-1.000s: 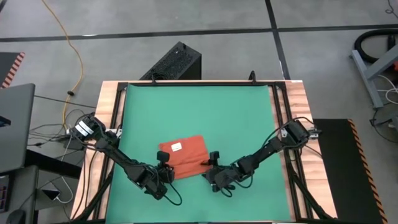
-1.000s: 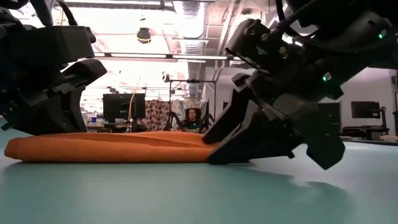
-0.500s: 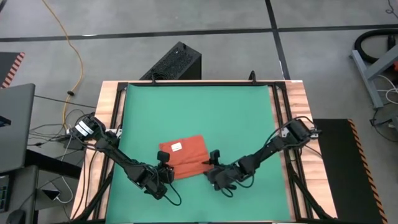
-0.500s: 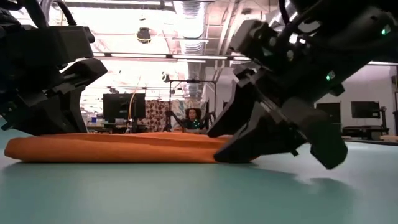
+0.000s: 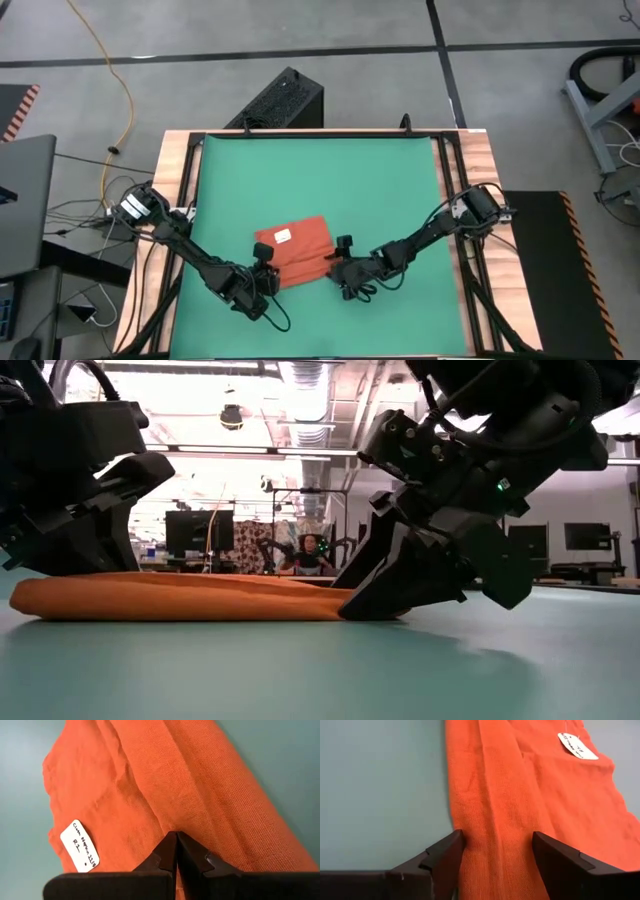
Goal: Roll towel into tight, uniform cylinder
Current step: Roll the orange table napkin
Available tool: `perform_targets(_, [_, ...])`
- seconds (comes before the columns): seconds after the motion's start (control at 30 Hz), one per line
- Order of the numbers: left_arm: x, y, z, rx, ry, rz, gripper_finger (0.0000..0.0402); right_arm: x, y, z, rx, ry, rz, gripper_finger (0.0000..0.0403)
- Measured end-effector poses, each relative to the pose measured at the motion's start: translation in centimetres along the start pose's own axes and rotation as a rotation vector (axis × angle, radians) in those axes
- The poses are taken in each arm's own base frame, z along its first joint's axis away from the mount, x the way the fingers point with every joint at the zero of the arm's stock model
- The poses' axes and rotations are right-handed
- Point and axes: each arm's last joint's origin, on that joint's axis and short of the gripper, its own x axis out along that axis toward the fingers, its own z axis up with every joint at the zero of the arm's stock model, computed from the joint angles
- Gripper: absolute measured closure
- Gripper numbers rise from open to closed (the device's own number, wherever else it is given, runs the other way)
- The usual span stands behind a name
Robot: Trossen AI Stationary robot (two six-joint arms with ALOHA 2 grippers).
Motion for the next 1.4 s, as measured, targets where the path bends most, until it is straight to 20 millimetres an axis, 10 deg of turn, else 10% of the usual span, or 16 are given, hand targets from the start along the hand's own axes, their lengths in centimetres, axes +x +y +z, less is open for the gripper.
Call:
perform_targets(0.53, [-2.5,-0.3,3.3,0.200,-0.121,0.196,0.0402,0.0,0.0,-1.2,0.029,0.105,-0.015,0.0318])
perform_targets(0.73, [1.1,1.4,0.4,0.144,-0.097,0.253,0.0402,-0.2,0.5,-1.2,0.016,0.099,-0.013,0.0380])
perform_targets(1.4, [5.0,5.8,0.0,0.197,-0.112,-0.035,0.0401,-1.8,3.1,2.2,0.104,0.209,0.308,0.0388])
